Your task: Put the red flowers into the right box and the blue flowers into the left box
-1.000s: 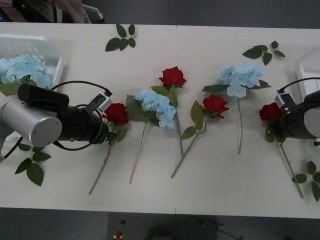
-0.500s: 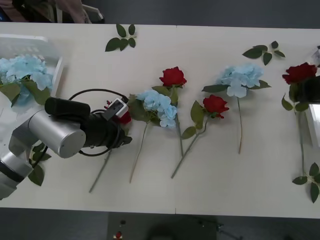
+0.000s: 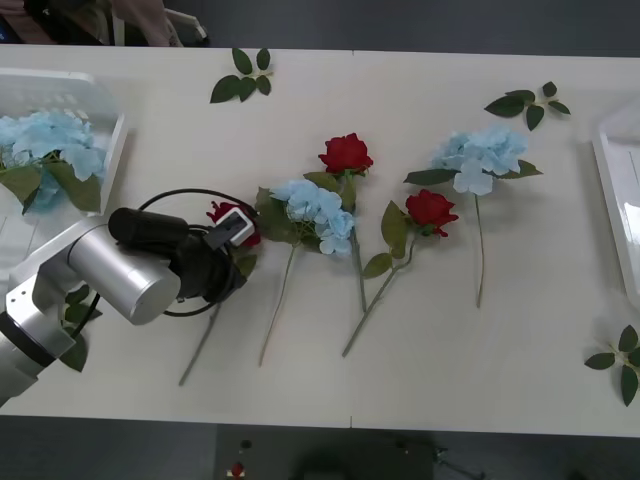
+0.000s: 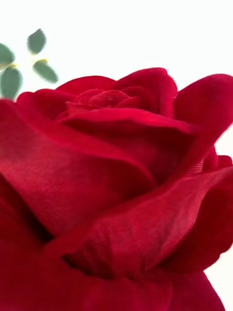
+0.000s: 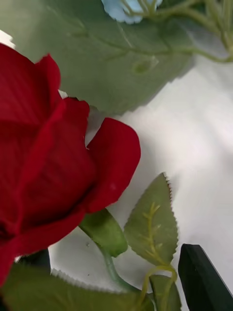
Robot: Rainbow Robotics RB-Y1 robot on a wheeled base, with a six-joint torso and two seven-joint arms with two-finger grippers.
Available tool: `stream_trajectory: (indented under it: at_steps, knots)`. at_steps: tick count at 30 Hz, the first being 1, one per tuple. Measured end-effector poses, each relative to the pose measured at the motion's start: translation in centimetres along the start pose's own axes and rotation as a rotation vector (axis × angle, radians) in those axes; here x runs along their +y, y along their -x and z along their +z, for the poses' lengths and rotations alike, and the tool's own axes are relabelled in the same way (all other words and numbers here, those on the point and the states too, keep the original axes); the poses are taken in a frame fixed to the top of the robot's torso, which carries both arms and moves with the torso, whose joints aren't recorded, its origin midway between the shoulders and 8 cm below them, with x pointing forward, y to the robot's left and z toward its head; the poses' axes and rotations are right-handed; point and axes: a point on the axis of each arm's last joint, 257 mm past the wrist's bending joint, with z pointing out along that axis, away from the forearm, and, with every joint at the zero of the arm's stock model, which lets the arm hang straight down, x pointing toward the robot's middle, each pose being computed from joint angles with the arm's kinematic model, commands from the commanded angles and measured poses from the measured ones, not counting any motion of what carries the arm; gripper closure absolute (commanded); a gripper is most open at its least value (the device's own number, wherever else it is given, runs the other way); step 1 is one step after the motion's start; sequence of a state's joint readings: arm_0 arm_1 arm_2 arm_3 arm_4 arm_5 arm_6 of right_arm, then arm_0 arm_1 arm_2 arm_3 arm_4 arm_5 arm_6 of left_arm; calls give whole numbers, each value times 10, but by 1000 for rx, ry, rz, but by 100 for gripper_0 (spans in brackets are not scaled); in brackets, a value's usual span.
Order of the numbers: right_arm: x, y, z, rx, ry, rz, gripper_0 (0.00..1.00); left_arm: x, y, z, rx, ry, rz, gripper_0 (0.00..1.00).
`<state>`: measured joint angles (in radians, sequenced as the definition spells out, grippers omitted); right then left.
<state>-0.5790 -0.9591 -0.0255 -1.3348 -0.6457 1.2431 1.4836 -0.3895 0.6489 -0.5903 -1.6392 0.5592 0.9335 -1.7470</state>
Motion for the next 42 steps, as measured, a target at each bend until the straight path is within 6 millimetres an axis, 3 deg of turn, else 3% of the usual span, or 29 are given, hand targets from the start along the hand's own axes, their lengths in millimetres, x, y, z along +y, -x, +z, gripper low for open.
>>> stream_trajectory:
  at_steps: [7, 12, 16, 21, 22, 24, 27, 31, 35, 38, 42]
  knots:
    - [-28, 27, 25, -5, -128, -7, 100, -9, -8, 5, 21, -14, 2, 27]
    - [-41, 32, 44, 3, -186, -28, 100, -11, 1, 12, 16, -20, -12, 54]
    - [-50, 23, 57, 3, -219, -63, 100, -7, 19, 17, -6, 1, 1, 100]
    - [-59, 12, 66, 9, -242, -77, 100, -5, 25, 19, -22, 15, 8, 100]
    - [-61, 12, 67, 7, -244, -75, 95, -5, 25, 19, -22, 15, 8, 100]
    - [-63, 11, 67, 4, -245, -69, 62, -4, 25, 19, -22, 18, 9, 100]
    - [-64, 13, 67, 1, -244, -63, 33, 5, 28, 19, -40, 44, 21, 100]
    - [-61, 13, 67, -1, -232, -51, 24, 24, 23, 13, -52, 70, 24, 100]
    - [-53, 14, 69, -10, -199, -26, 22, 37, 41, -17, -120, 42, -26, 100]
    - [-37, 10, 71, 1, -135, 30, 19, 43, 70, -62, -228, 13, -61, 100]
    - [-11, 10, 70, 13, -24, 127, 16, 28, 117, -118, -371, -83, -134, 100]
